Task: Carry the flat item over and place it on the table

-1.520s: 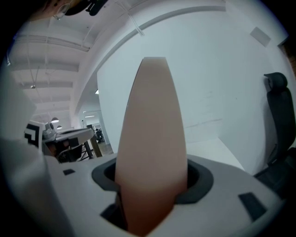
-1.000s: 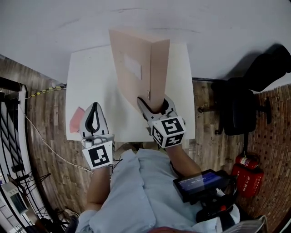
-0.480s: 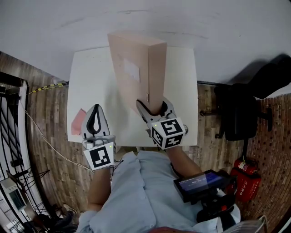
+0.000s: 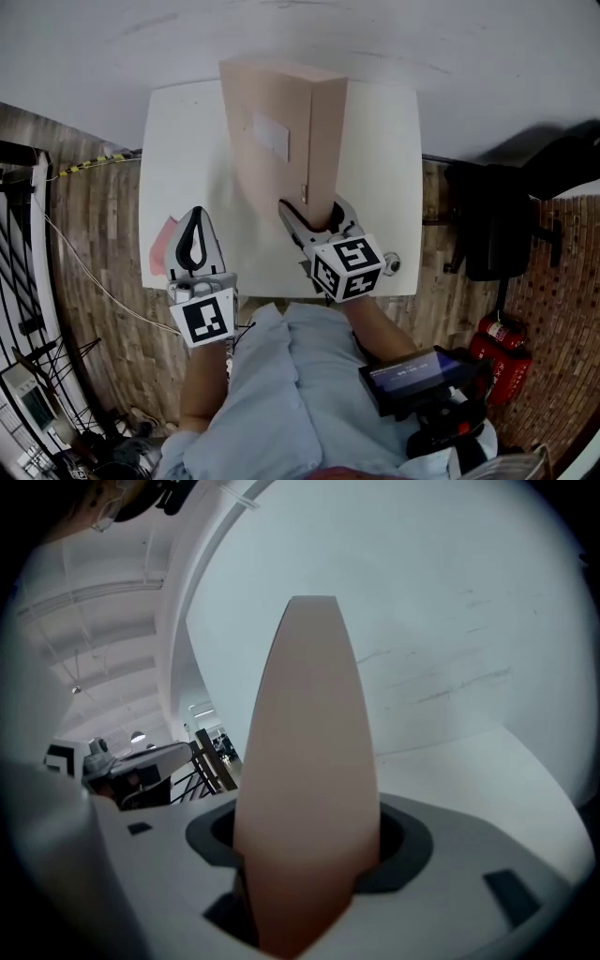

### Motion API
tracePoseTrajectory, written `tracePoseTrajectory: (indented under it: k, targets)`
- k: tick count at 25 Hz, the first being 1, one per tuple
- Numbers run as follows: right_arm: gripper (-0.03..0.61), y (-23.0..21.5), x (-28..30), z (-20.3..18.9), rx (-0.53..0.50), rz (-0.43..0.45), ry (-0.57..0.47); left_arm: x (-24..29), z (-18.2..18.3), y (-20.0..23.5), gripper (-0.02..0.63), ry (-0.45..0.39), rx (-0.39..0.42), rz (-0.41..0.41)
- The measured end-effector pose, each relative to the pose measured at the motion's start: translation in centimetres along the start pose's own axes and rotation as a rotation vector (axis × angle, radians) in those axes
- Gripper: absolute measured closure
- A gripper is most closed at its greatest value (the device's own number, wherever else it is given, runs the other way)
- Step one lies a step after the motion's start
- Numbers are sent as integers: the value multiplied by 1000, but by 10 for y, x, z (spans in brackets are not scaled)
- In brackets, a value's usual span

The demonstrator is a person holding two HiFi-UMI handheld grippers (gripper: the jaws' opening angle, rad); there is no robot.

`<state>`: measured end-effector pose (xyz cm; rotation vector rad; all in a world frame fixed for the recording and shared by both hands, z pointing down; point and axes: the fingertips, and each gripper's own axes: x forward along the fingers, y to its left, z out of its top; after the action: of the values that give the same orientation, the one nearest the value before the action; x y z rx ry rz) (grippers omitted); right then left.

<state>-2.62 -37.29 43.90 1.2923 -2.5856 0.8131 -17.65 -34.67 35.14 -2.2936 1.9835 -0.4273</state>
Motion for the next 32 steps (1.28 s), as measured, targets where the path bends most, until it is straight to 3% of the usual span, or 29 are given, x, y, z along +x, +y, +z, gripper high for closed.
tracePoseTrajectory:
  k: [7, 17, 32]
  targets:
    - [299, 18, 24, -5, 56, 47, 55, 8, -14, 22, 604, 20, -16, -4]
    - [298, 32, 45, -18, 246, 151, 160, 17, -19, 39, 604, 26, -27, 26]
    - [296, 16, 73, -31, 471, 212, 258, 42, -36, 44, 604, 63, -52, 7]
